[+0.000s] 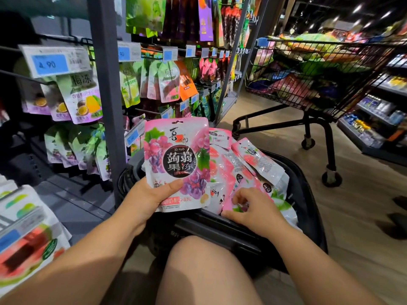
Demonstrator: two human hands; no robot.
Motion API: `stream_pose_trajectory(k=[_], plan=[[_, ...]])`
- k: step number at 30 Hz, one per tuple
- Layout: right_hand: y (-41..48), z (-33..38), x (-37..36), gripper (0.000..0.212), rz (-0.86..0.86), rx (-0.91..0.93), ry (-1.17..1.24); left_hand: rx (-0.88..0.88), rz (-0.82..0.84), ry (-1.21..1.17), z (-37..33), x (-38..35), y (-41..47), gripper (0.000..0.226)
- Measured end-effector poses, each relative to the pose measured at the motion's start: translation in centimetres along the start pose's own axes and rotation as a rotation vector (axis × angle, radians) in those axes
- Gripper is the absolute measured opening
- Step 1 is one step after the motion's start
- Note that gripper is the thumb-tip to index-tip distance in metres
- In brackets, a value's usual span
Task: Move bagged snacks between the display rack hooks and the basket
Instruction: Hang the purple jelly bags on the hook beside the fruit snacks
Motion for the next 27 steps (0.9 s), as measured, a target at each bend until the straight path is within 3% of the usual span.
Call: stream_pose_trajectory(k=[4,12,18,27], plan=[[-0.2,0.1,0.3,0.023,-0.04,-0.003,-0.026,-0.001,-0.002,0.005,0.1,0.2,0.1,0.05],[-0.3,-0.9,1.1,0.026,-0.092,-0.087,0.091,-0.009,0.009,-0.015,0.2,0.2,0.1,0.033],[-0.3,-1.4,3.9,0.02,-0.36,-0.114,0.338,-0.021,0.016,-0.021,0.2,0.2,0.0,0.037],[-1.5,-1.3,12.4,0.028,-0.746,-0.081,0.762,-0.023,0.017,-0.016,0.3,0.3,0.1,0.044]])
Point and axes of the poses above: each hand's wrist, its own y-axis towards the middle knuckle, its own x-axis out of the back of the hand, z = x × y, the point moved 4 cm from there along y, towards the middle knuckle, and after that the axes turned 1 degree about x, right-handed, at the moved point
